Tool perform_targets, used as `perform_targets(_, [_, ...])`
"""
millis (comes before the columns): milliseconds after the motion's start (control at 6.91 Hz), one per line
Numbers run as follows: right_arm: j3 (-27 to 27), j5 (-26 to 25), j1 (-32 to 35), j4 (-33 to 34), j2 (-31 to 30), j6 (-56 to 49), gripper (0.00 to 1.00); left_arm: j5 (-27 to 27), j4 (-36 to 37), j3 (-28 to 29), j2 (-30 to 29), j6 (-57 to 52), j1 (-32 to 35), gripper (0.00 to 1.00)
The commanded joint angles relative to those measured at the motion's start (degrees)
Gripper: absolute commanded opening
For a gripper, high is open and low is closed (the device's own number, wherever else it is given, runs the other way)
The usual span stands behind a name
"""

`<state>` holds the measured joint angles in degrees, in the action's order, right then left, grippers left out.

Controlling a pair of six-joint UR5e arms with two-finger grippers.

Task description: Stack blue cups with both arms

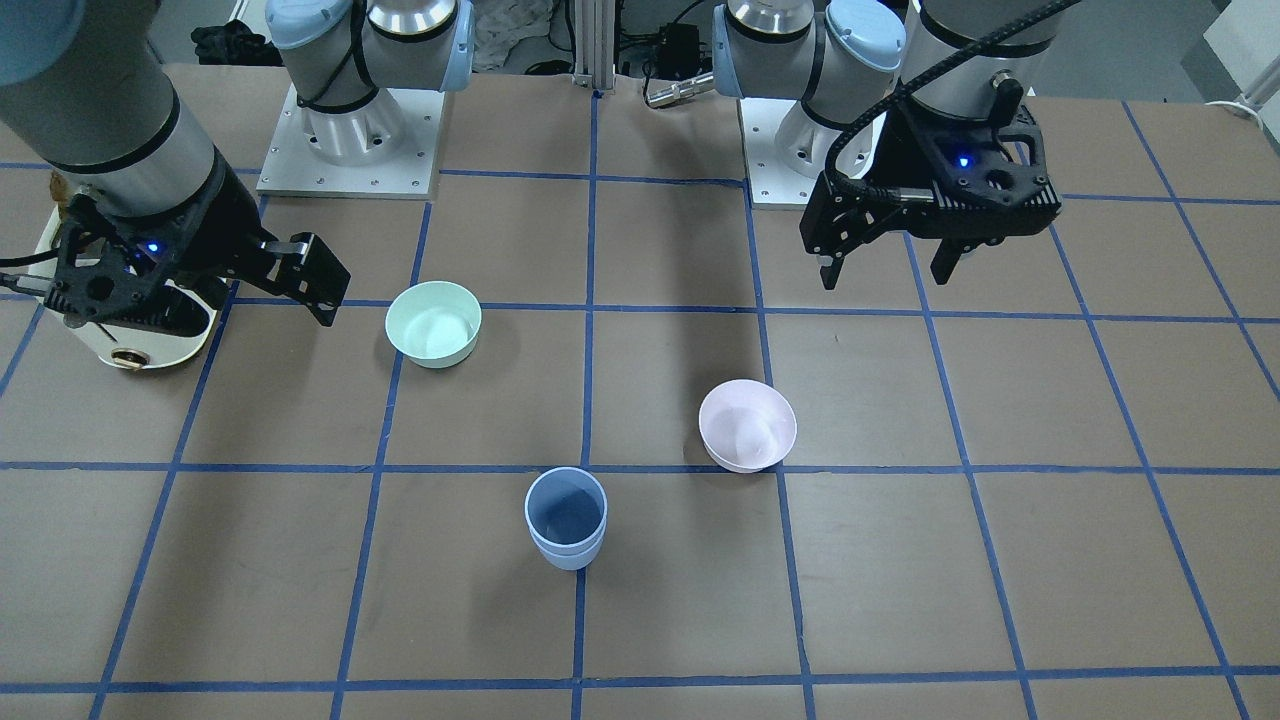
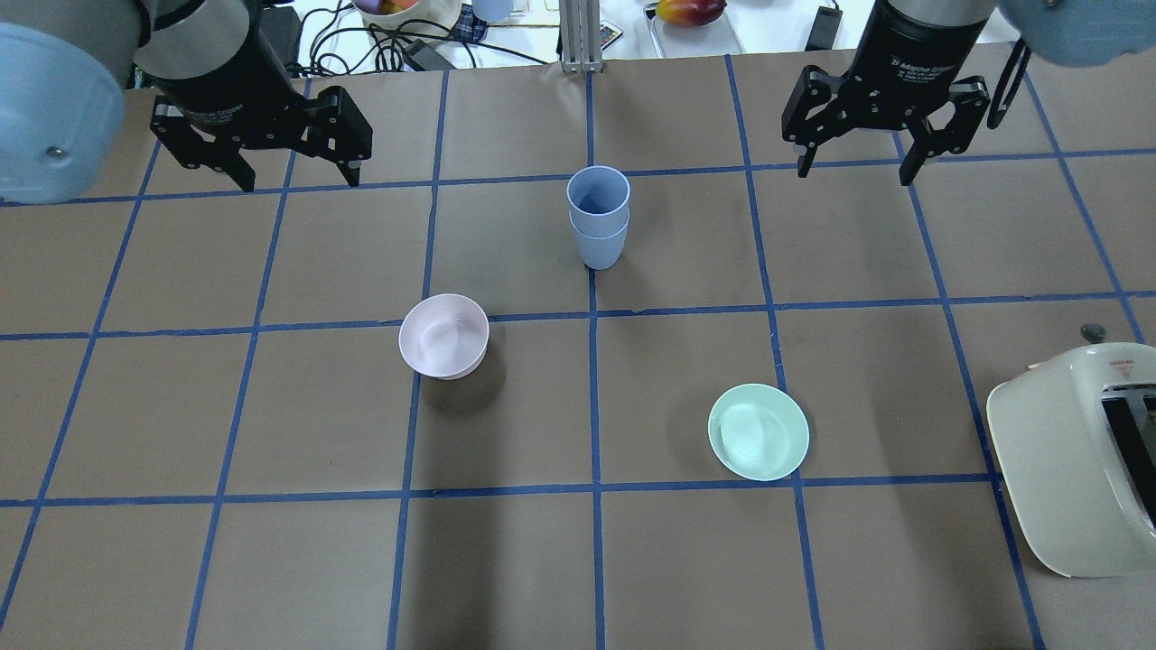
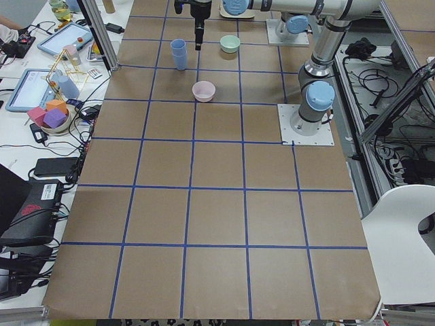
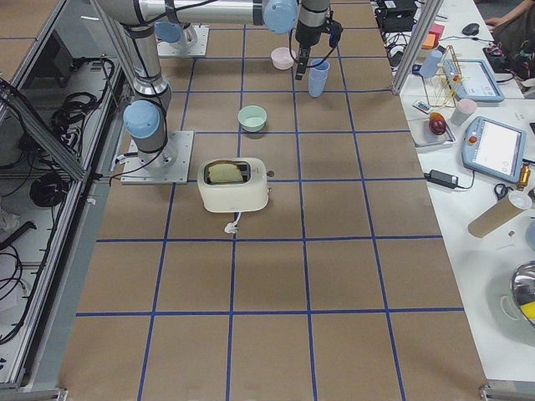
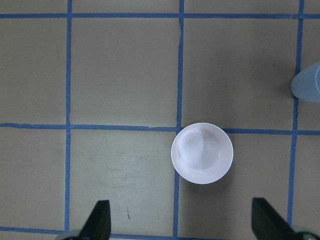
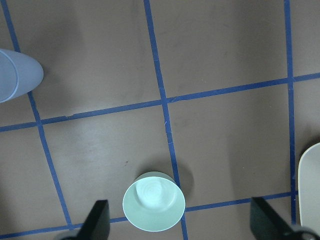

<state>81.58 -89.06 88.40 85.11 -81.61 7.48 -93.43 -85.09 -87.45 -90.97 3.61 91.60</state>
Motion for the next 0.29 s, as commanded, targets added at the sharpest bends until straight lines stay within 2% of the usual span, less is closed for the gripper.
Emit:
perform_targets(0, [0.07,0.11,0.02,0.14,-0.04,-0.01,1.0,0.0,-0.08,0.0,0.0,0.0,-0.01,1.0])
perform_targets(145, [0.07,0.2,0.02,0.23,-0.04,-0.01,1.0,0.0,-0.16,0.0,0.0,0.0,-0.01,1.0])
